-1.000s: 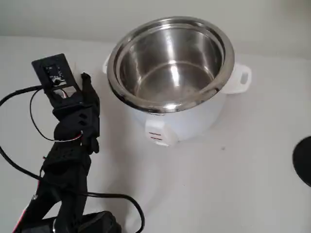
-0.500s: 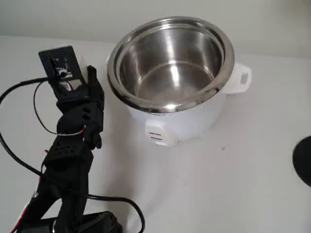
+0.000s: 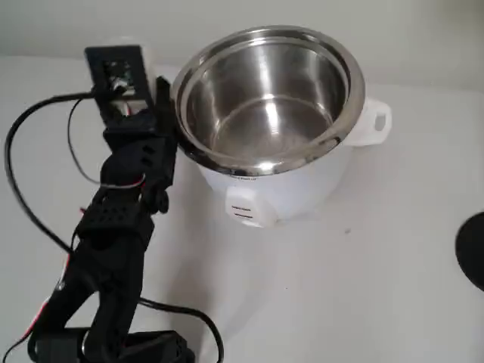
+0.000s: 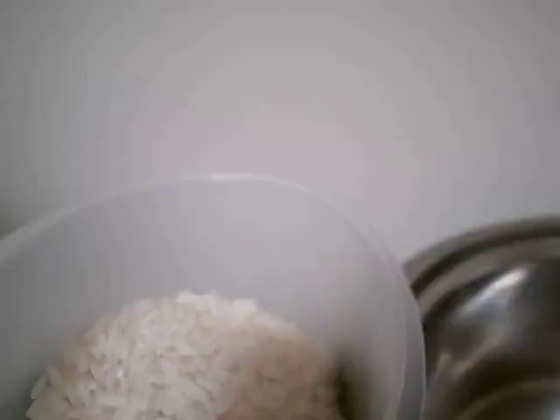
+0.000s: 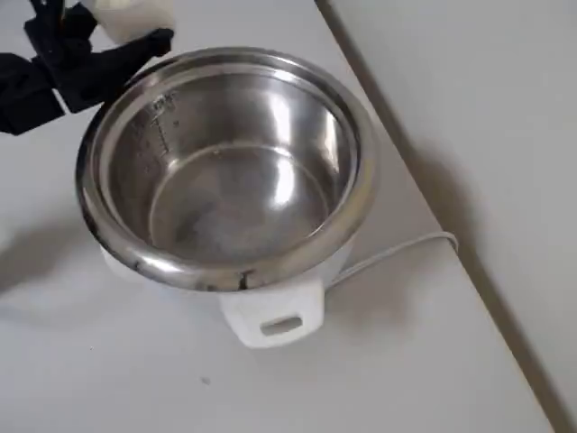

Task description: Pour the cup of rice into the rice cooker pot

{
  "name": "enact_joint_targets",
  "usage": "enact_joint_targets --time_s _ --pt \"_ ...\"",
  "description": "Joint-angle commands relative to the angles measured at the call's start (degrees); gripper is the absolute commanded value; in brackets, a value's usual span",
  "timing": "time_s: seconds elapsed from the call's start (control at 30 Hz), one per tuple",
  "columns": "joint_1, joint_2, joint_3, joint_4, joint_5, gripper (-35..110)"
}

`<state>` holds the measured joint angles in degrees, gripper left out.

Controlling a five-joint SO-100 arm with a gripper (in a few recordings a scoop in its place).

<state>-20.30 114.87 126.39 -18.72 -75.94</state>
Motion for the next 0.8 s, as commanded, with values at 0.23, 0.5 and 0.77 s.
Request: enact_joint_targets --time_s 0.23,0.5,0.77 --pt "8.26 -4.13 -15.47 4.48 12.83 18" --pt "12.13 -6.77 -27.25 19.95 33.93 18" --pt "11.69 -5.36 -28.21 27.33 52.56 18"
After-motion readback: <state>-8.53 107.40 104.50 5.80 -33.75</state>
